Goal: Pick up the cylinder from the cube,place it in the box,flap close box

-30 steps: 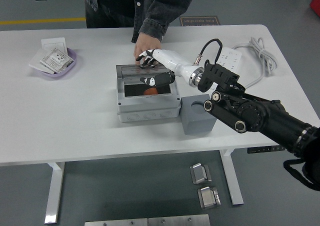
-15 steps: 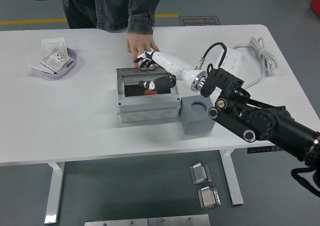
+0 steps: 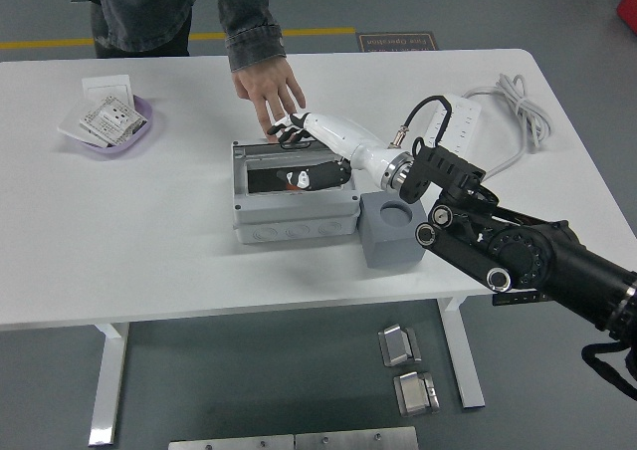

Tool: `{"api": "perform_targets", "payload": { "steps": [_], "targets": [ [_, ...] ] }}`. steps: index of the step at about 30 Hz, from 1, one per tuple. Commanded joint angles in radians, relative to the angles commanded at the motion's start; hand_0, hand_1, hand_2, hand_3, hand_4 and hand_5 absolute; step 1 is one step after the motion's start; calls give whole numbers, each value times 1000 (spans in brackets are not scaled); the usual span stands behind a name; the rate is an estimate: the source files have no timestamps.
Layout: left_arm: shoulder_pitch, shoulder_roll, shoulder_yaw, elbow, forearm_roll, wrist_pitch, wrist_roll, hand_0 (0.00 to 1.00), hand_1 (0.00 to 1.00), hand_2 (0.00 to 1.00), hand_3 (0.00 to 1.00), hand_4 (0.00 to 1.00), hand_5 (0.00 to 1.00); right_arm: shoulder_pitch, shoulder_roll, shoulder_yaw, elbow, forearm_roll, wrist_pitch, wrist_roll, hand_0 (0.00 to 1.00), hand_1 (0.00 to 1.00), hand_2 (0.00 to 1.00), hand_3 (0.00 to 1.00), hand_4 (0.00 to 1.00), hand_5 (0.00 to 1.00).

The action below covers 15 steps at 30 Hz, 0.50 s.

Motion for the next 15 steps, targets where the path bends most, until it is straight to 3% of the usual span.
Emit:
{"api": "perform_targets", "payload": {
  "steps": [15],
  "targets": [
    [-3, -1, 2, 0, -5, 2, -1, 745, 784, 743, 841, 826, 580, -35, -23, 5, 51, -5, 6, -7, 721, 655, 715, 810, 715, 259]
  ]
}}
